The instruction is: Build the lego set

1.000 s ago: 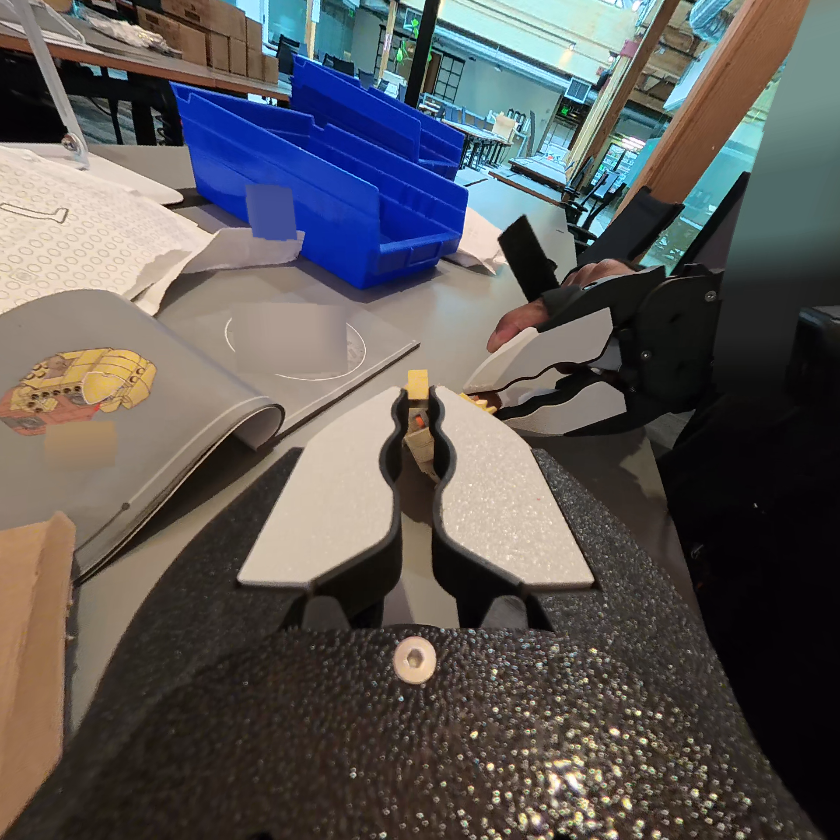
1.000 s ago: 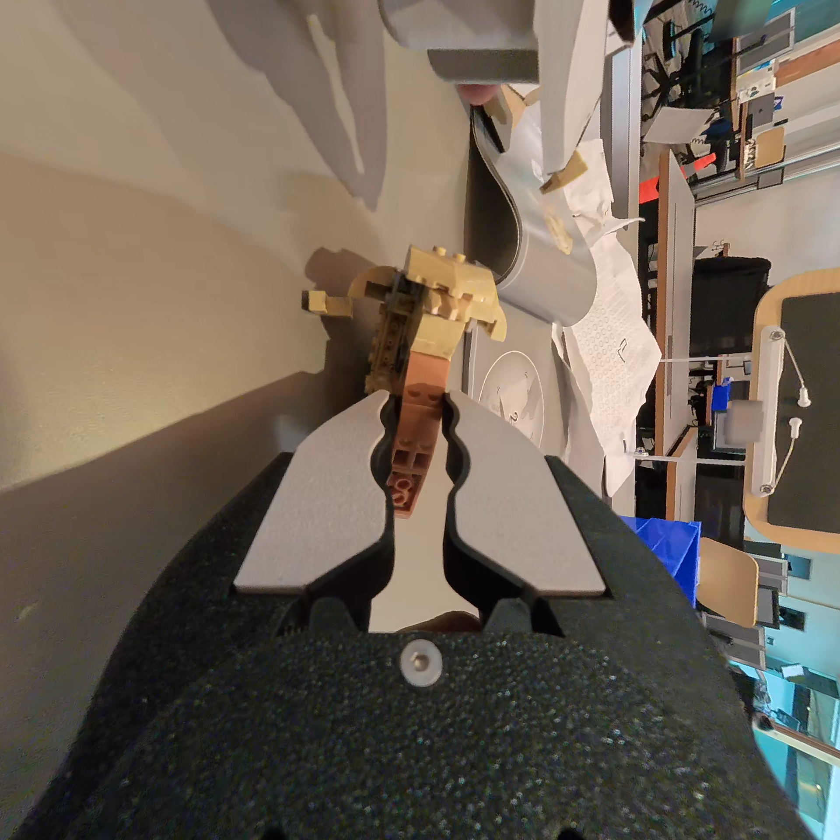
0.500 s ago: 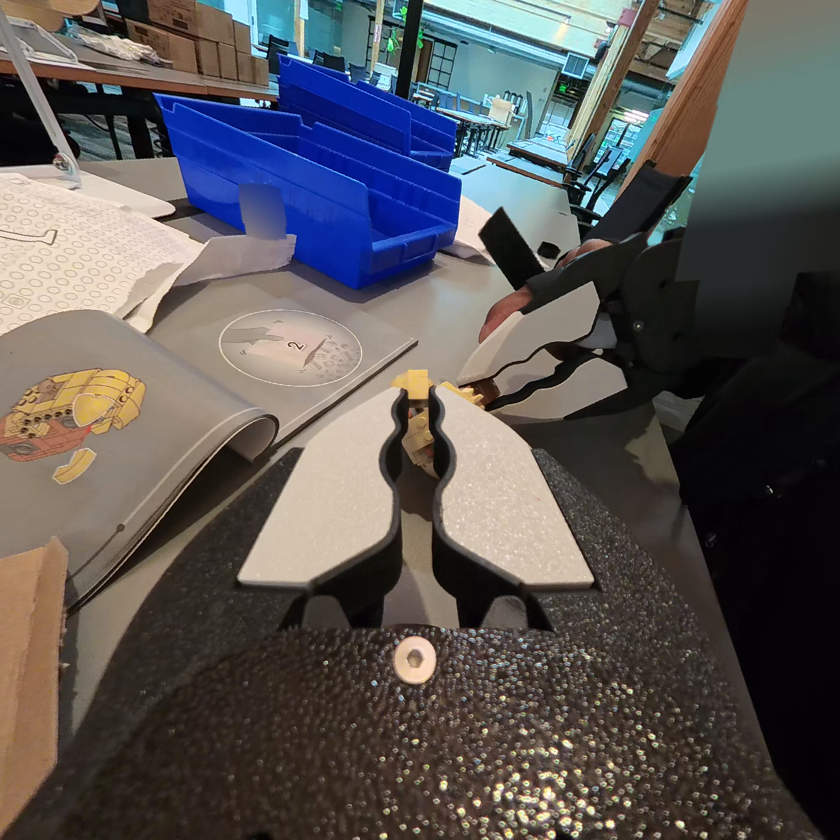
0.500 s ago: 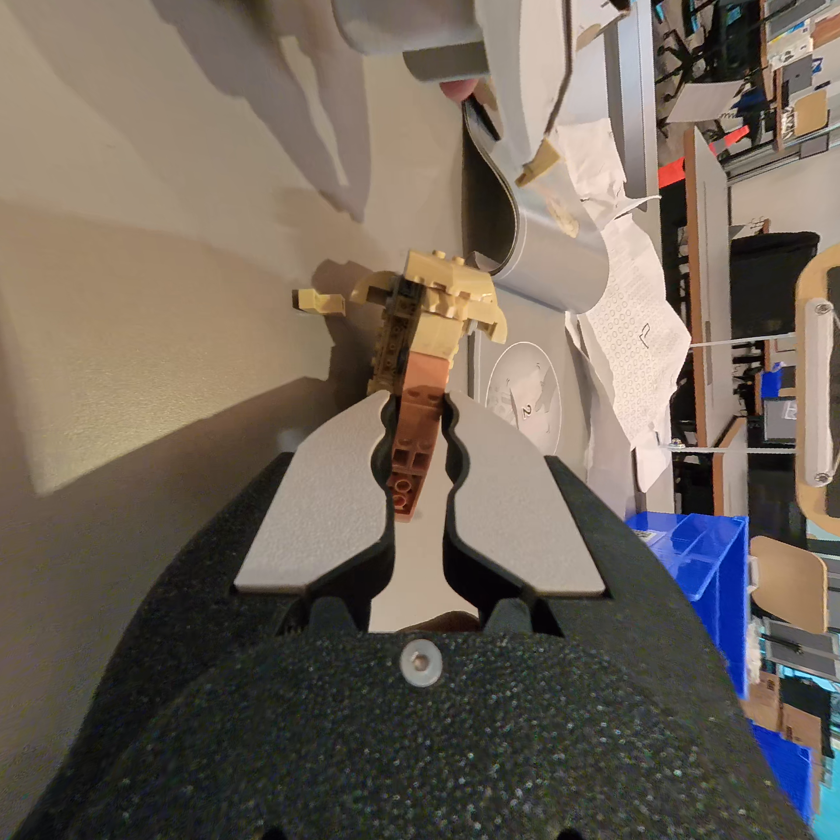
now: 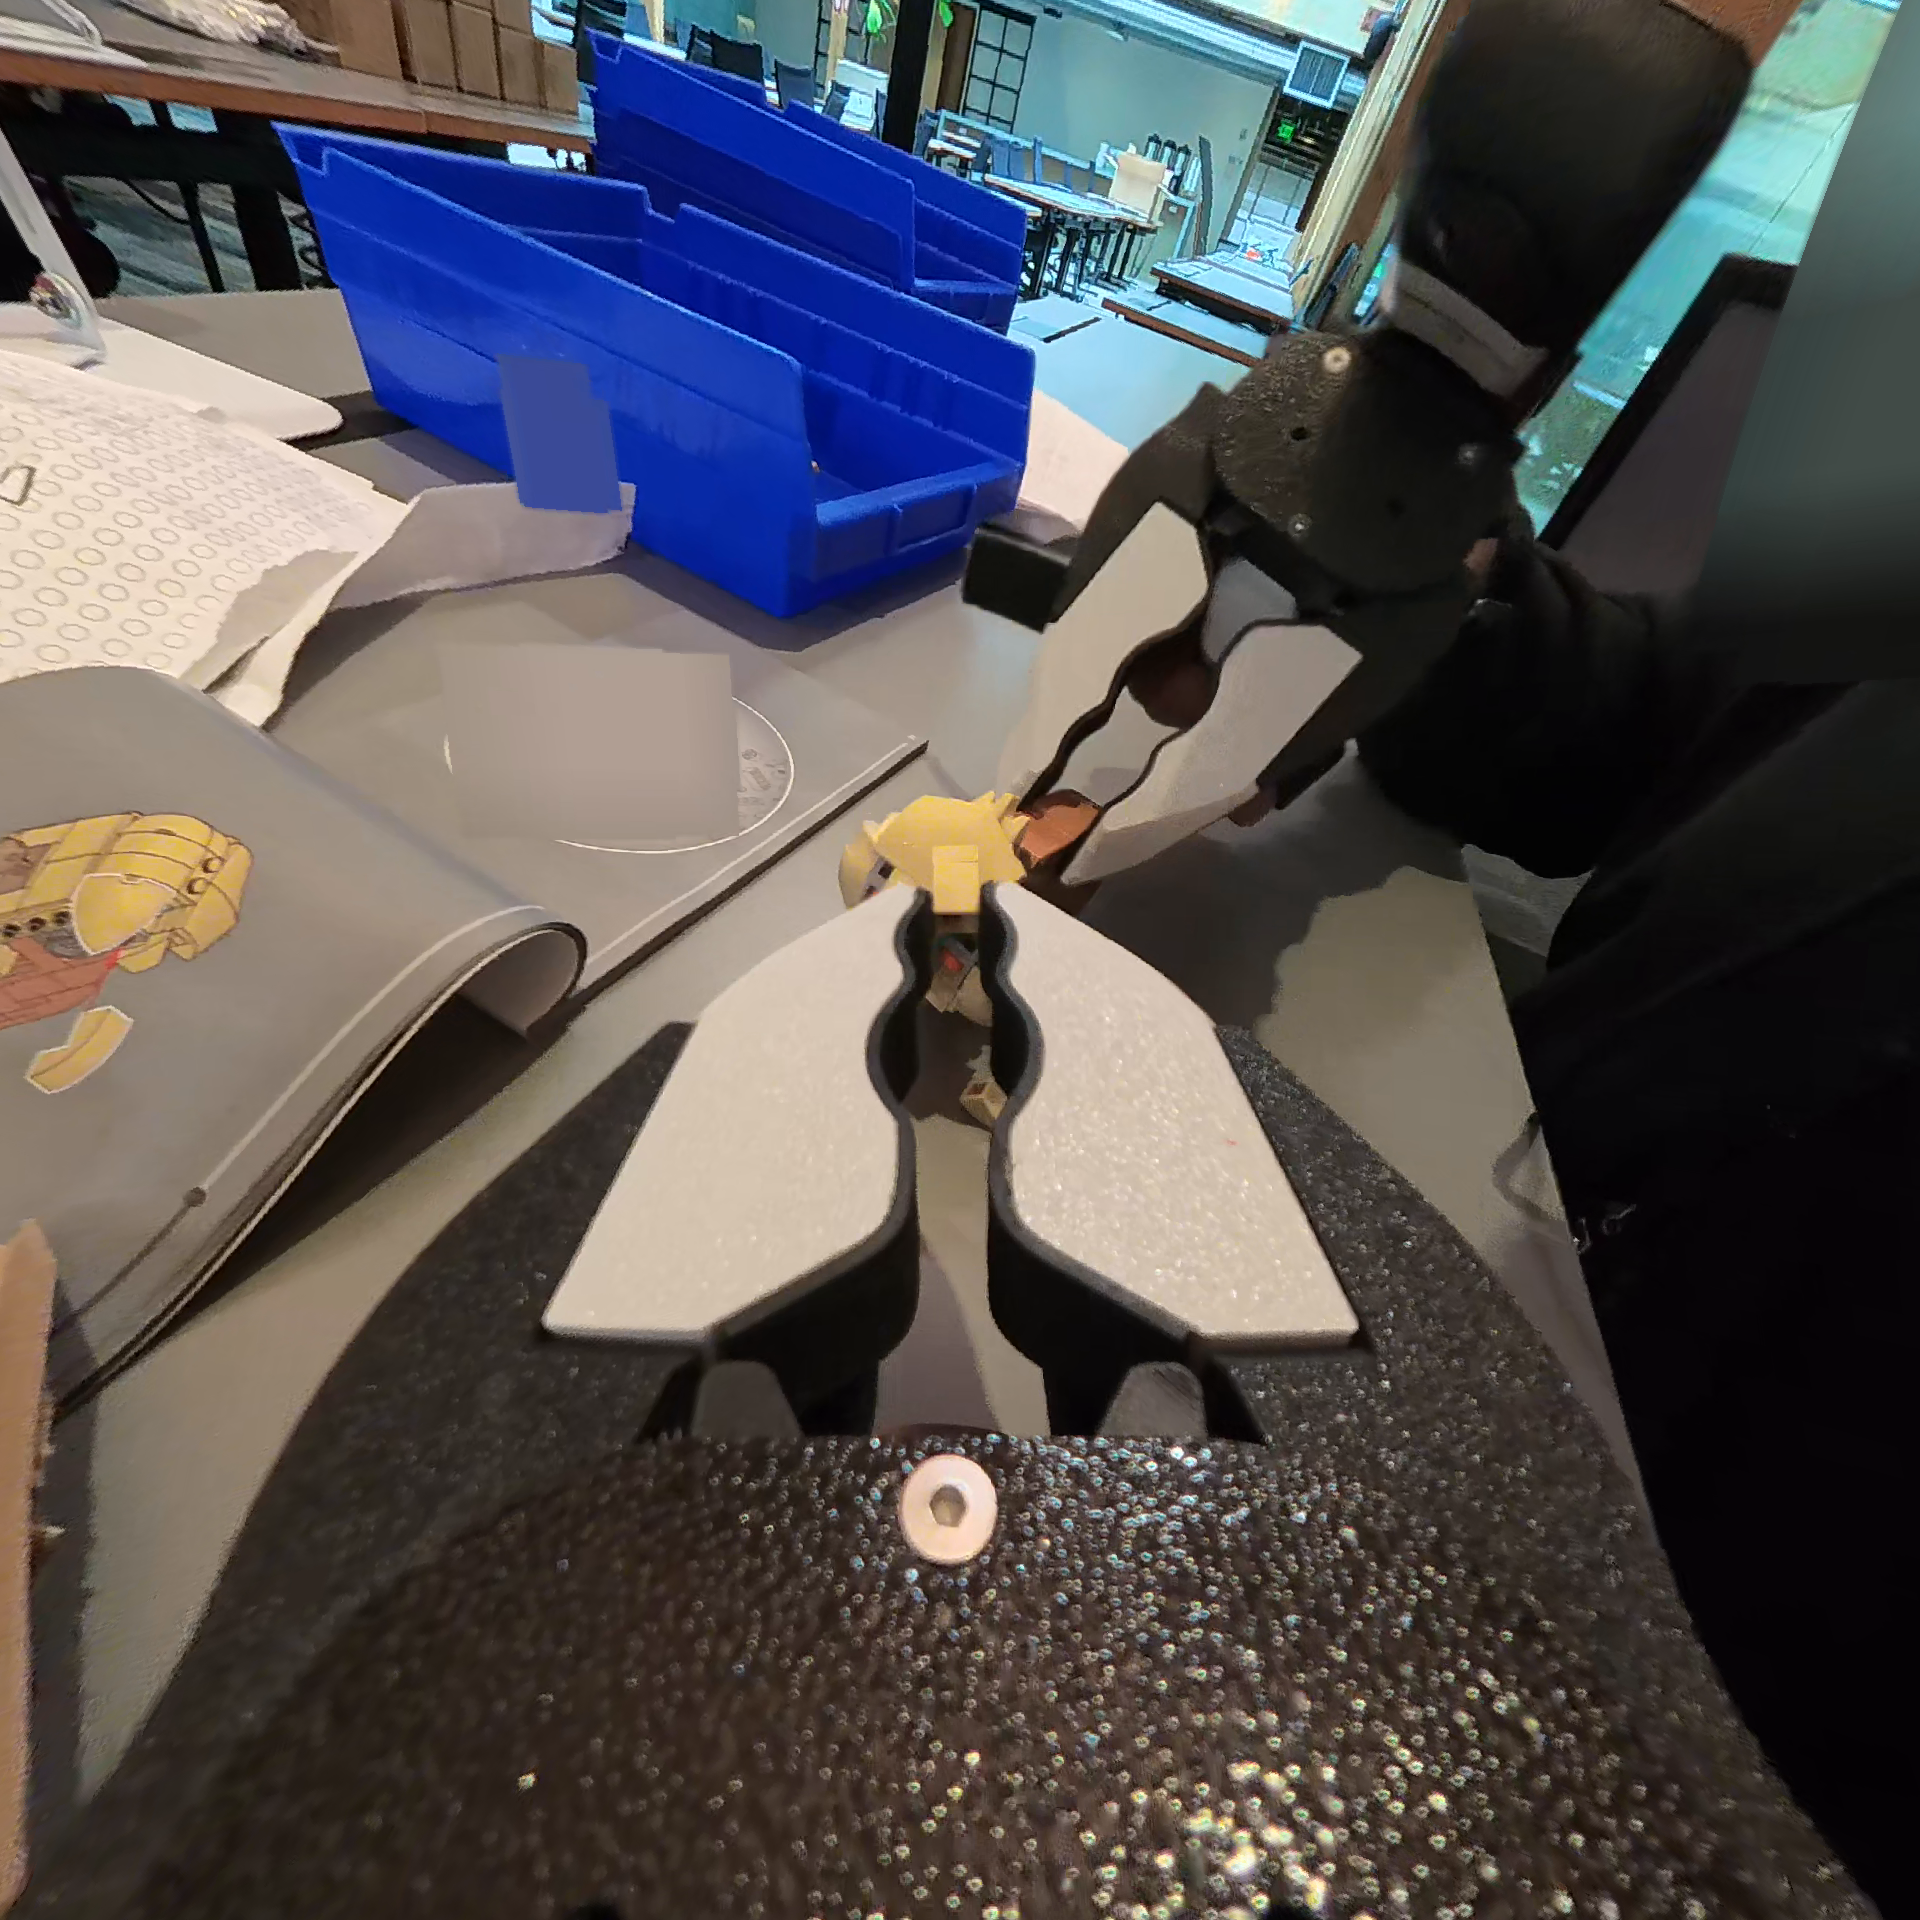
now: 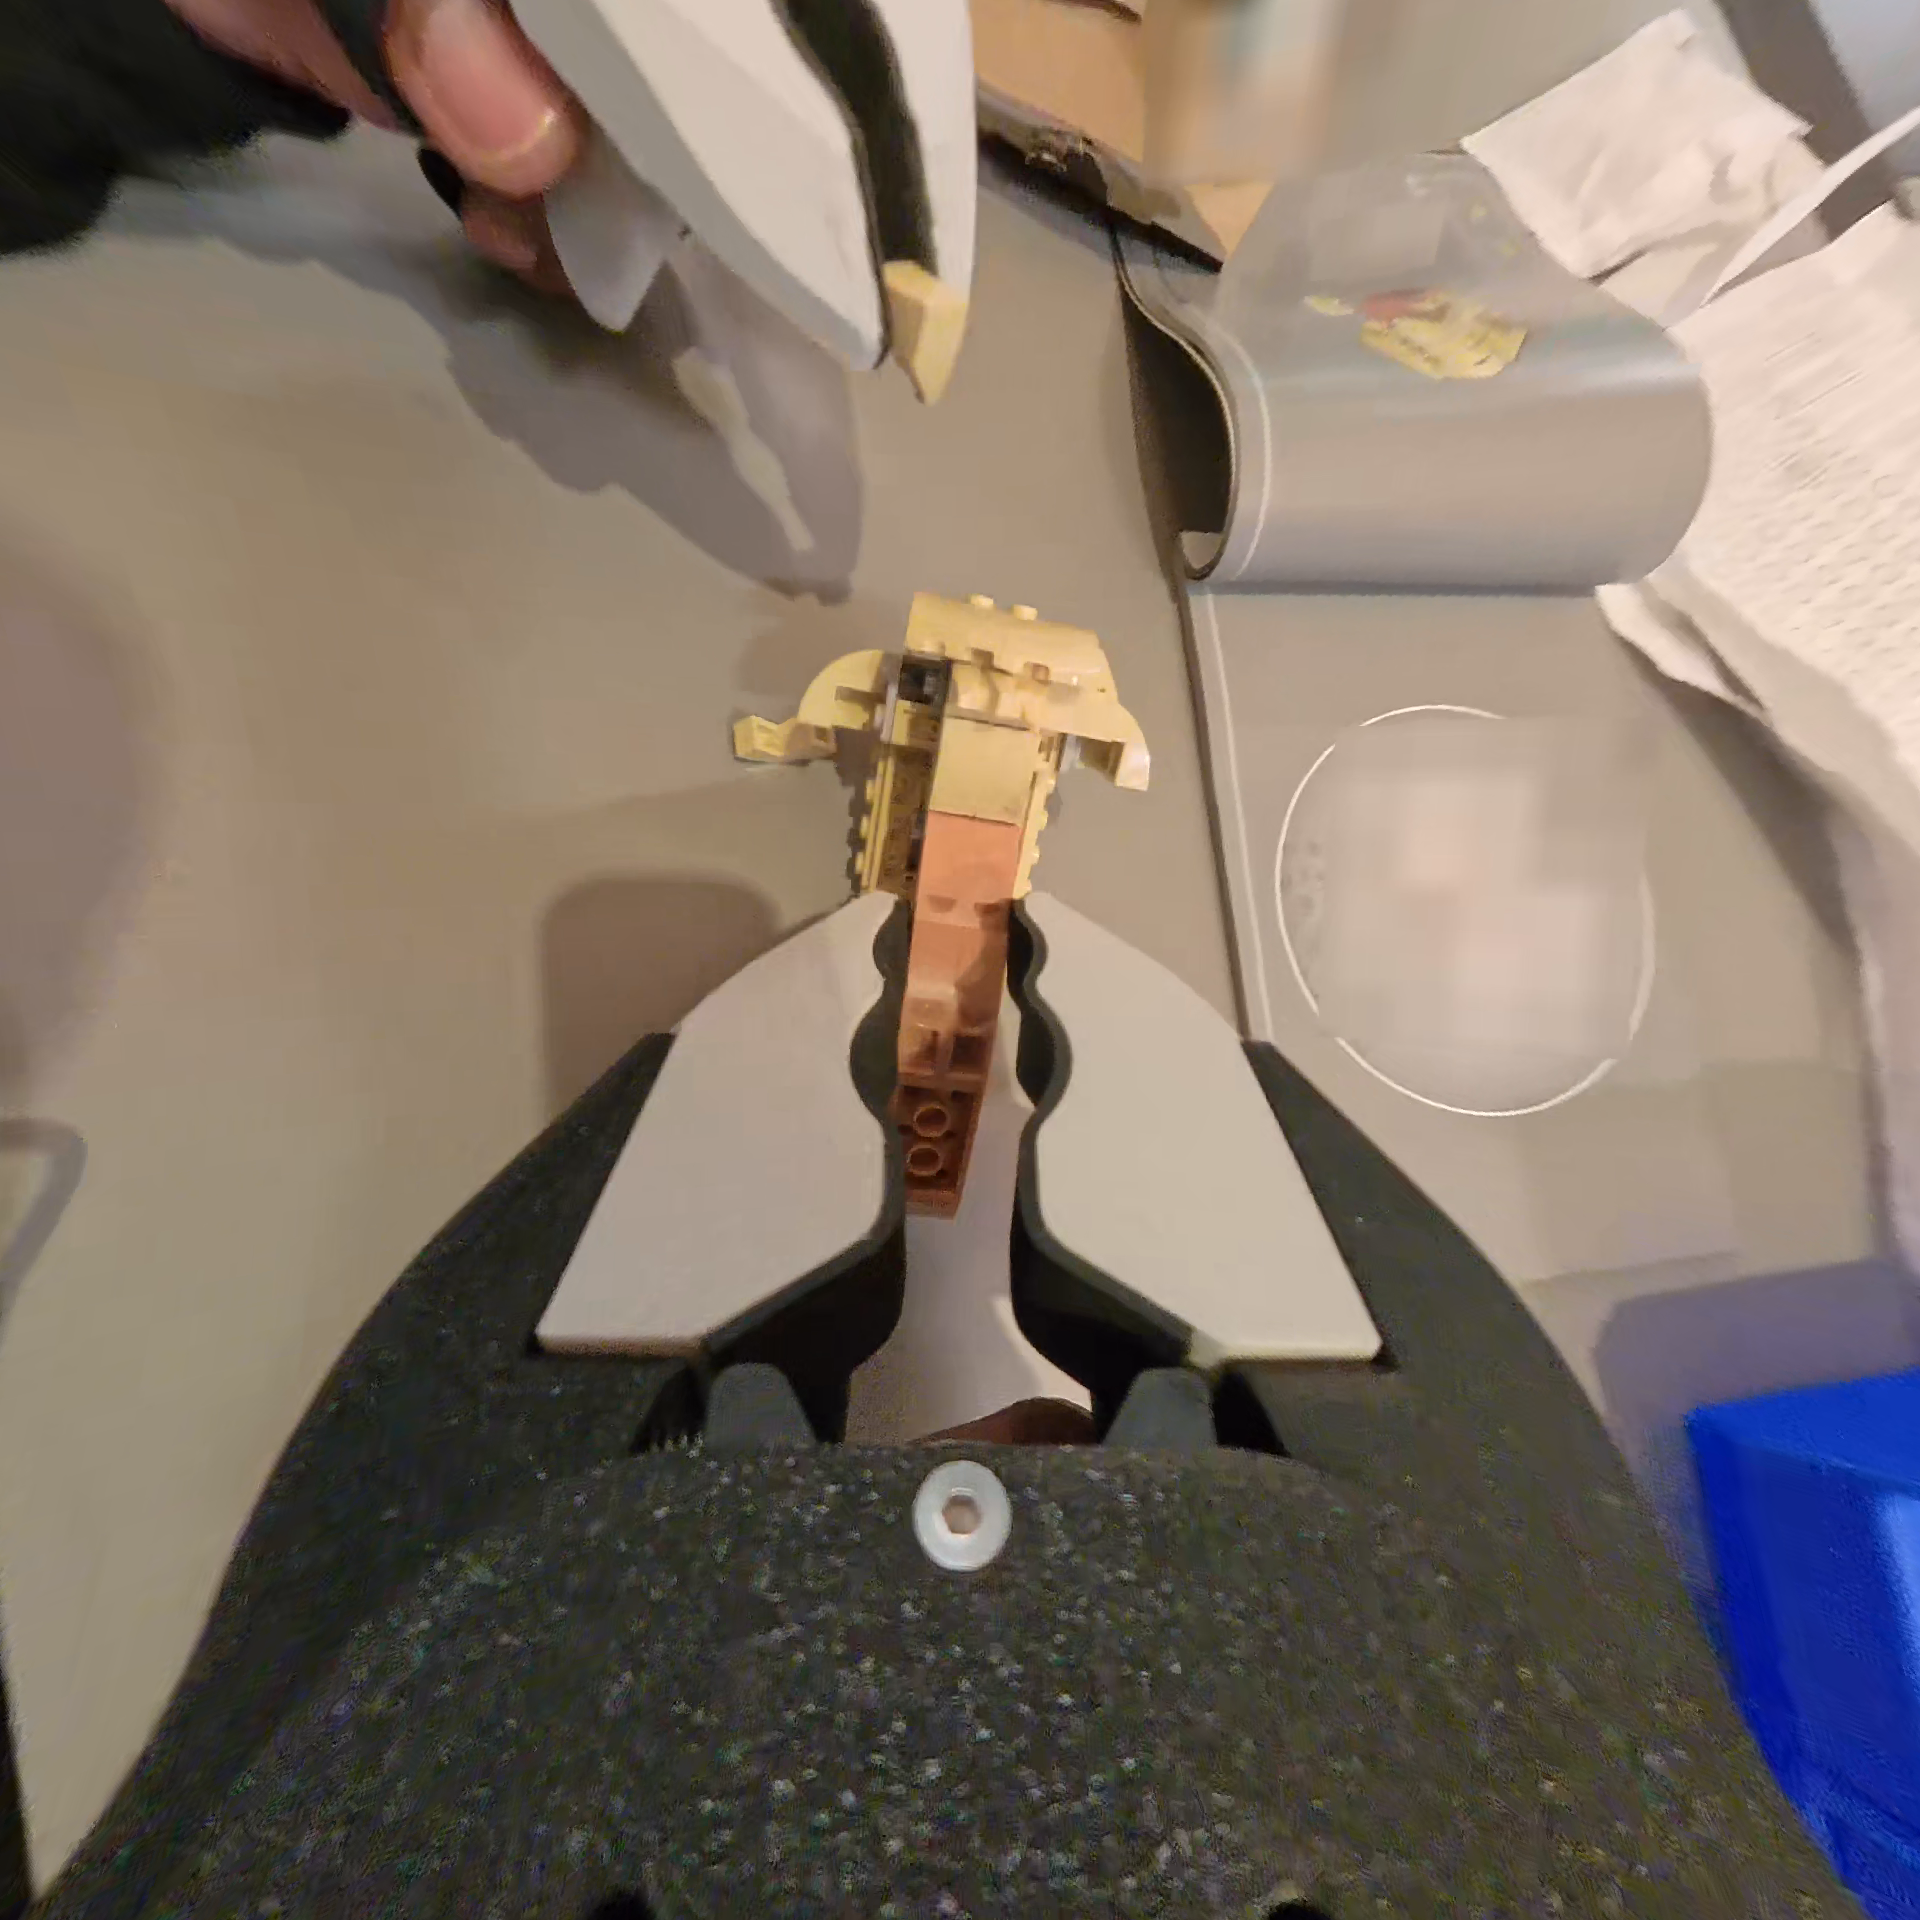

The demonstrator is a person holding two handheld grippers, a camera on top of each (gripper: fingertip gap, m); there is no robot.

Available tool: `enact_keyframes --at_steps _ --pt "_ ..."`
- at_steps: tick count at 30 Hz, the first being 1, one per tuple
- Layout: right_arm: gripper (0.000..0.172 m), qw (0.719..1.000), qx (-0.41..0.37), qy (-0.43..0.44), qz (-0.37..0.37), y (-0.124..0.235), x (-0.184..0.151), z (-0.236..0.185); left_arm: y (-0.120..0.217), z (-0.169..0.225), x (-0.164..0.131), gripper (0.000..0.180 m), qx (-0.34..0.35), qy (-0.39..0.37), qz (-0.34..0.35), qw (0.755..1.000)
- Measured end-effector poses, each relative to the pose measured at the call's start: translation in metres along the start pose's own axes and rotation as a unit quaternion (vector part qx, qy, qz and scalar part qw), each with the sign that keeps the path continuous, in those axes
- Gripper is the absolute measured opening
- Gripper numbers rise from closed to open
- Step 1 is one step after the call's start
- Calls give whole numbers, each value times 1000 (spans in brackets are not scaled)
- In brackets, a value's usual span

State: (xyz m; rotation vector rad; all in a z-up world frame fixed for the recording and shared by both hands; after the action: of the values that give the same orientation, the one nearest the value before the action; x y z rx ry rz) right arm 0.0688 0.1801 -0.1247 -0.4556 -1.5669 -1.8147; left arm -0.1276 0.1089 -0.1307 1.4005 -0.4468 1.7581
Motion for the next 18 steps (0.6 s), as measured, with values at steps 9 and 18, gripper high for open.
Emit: enact_keyframes --at_steps 9,18 --pt "17 980 111 -156 51 -2 -14 24 -7 4 -4 7 -11 44 -21 999" --pt "17 956 141 -244 83 -5 -23 31 -9 5 -5 7 -7 50 -23 998"
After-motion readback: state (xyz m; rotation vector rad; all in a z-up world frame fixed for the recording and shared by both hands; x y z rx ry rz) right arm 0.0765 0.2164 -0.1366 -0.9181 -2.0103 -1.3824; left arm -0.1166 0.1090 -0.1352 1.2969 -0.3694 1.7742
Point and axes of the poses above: each gripper's, where its closed fingertips meet, y back along the fingers, x out of its top, z = x × y across the jaws, the point moved 9 cm from there along y, back along the fingers, and after that the axes turned 4 degrees about y, right-handed, at the moved point
